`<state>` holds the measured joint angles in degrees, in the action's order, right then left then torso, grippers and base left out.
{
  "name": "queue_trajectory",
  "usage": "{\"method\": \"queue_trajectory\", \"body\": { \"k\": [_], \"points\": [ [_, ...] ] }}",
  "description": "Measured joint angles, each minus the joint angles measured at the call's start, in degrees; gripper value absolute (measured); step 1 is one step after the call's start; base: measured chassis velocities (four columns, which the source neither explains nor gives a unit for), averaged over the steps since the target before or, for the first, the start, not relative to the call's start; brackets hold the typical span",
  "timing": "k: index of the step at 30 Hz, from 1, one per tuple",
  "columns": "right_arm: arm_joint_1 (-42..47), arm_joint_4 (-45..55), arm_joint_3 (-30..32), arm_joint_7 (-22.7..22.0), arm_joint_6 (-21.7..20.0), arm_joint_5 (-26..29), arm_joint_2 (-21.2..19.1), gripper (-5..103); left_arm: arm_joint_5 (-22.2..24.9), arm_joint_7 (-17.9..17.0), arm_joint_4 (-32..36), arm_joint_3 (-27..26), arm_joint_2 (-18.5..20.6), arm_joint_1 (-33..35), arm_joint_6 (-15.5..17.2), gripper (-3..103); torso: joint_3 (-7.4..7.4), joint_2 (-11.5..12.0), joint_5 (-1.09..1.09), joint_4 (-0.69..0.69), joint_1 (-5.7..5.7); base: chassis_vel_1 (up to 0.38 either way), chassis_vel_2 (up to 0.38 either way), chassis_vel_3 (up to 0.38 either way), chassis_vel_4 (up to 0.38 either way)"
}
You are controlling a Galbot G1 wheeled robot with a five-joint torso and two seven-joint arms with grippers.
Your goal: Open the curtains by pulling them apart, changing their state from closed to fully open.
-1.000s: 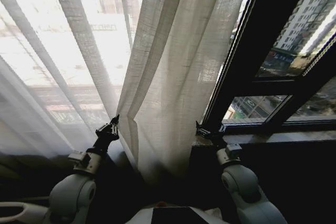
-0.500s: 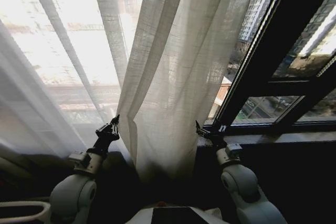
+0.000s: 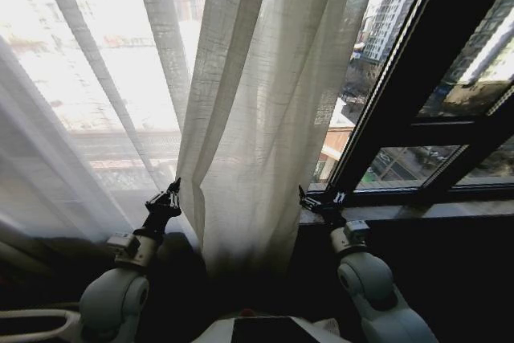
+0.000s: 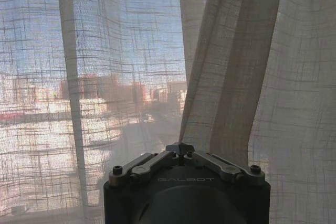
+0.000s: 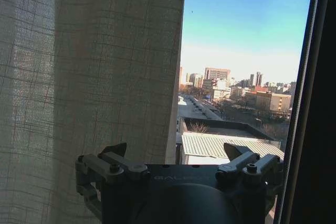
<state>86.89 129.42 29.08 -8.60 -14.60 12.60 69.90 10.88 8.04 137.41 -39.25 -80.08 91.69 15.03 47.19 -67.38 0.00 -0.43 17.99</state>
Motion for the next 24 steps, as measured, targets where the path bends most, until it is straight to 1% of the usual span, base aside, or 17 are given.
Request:
{"method": "queue_trajectory", "body": {
  "k": [17, 22, 24],
  "points": [
    [-0.56, -1.07, -1.07, 0.01, 0.00, -0.17, 0.04, 100, -0.39, 0.00, -3.56, -0.71, -1.84, 0.64, -2.02, 0, 0.00, 0.00, 0.02, 0.00, 0.00, 0.000, 0.000, 0.000, 0.000],
    [-0.19, -1.25, -1.09, 0.04, 0.00, -0.26, 0.16, 100, 0.32, 0.01, -4.13, -2.70, -2.77, 0.64, -2.13, 0, 0.00, 0.00, 0.02, -0.01, 0.00, 0.000, 0.000, 0.000, 0.000],
    [-0.16, -1.30, -1.13, 0.06, 0.01, -0.30, 0.20, 100, 1.39, 0.01, -4.55, -4.61, -3.20, 0.49, -2.13, 0, 0.00, 0.00, 0.01, -0.01, 0.00, 0.000, 0.000, 0.000, 0.000]
  ]
}}
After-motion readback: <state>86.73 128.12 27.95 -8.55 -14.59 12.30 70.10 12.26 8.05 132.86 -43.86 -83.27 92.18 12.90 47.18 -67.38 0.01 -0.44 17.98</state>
